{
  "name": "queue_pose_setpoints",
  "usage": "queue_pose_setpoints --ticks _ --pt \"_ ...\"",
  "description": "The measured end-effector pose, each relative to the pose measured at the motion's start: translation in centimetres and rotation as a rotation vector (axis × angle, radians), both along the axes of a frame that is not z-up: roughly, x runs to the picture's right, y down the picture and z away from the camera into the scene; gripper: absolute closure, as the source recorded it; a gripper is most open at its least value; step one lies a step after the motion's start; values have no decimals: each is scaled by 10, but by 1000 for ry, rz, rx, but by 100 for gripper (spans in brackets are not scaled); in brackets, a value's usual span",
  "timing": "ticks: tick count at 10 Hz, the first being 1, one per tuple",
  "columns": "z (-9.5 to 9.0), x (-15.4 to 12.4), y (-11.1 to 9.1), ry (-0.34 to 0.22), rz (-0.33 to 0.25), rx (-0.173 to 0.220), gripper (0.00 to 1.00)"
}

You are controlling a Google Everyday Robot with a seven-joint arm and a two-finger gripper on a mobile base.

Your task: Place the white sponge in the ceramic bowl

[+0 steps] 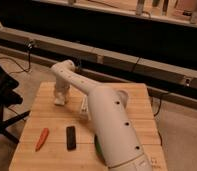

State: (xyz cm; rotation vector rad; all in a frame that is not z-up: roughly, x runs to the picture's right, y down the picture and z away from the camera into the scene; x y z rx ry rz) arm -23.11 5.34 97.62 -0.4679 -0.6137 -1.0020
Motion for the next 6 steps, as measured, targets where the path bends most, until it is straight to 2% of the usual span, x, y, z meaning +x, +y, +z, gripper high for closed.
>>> queue_pose_setpoints --ticks 3,6 --pt "-9 3 -12 0 -7 -2 100" --pt "-9 4 -13 -2 -9 0 100"
